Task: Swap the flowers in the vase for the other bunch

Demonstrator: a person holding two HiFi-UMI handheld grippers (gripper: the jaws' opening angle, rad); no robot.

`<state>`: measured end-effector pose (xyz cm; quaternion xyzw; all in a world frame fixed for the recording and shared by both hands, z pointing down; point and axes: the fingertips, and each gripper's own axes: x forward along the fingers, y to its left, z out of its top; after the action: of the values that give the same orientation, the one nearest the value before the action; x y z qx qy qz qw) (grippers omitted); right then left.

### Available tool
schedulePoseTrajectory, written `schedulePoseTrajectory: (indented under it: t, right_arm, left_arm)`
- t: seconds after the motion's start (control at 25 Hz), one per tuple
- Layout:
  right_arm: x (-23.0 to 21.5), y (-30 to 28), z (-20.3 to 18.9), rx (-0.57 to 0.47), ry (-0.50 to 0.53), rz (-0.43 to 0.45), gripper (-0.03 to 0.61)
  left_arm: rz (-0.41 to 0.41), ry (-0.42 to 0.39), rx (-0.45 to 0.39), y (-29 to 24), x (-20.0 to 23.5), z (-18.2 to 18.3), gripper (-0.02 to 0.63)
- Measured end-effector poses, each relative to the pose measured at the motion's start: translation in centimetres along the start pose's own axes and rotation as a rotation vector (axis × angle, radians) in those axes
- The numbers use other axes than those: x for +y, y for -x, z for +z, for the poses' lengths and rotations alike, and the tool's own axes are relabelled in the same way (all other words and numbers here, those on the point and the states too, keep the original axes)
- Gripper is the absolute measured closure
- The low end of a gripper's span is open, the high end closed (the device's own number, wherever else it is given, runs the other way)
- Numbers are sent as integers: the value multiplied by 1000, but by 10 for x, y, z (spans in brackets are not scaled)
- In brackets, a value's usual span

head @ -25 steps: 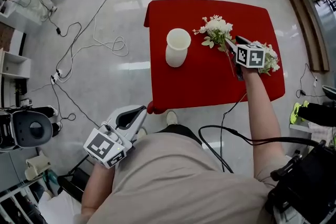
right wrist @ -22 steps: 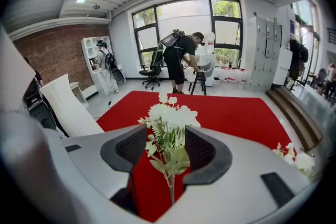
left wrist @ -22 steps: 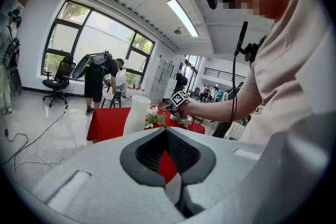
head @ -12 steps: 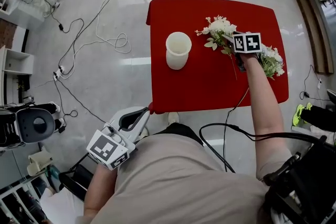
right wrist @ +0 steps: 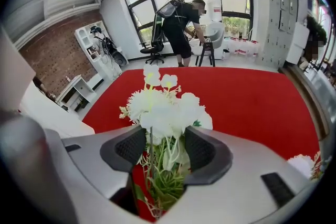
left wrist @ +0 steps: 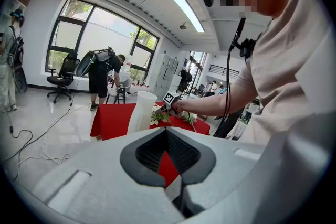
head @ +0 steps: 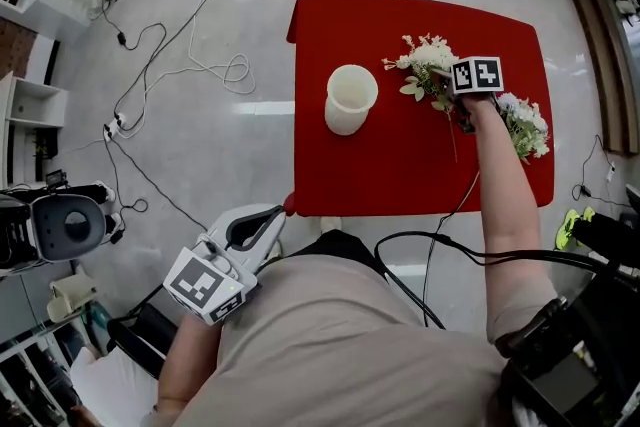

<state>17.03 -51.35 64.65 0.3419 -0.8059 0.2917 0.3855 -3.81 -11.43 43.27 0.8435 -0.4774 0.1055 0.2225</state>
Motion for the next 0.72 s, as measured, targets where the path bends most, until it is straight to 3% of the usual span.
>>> schedulePoseTrajectory:
  t: [0.2, 0.36, 0.56, 0.72]
  right_arm:
    - [3, -7, -6, 39, 15, 13, 364]
    - [8, -11, -9, 51, 45, 17, 431]
    - [11, -7, -8, 25, 48, 5, 503]
    - [15, 1, -5, -16, 49, -22, 522]
  left_arm:
    - [12, 5, -3, 4, 0, 1, 607]
    - [23, 10, -7, 8, 4, -2, 607]
    - [27, 4, -12, 14, 7, -3, 607]
    - [31, -8, -18, 23, 7, -4, 607]
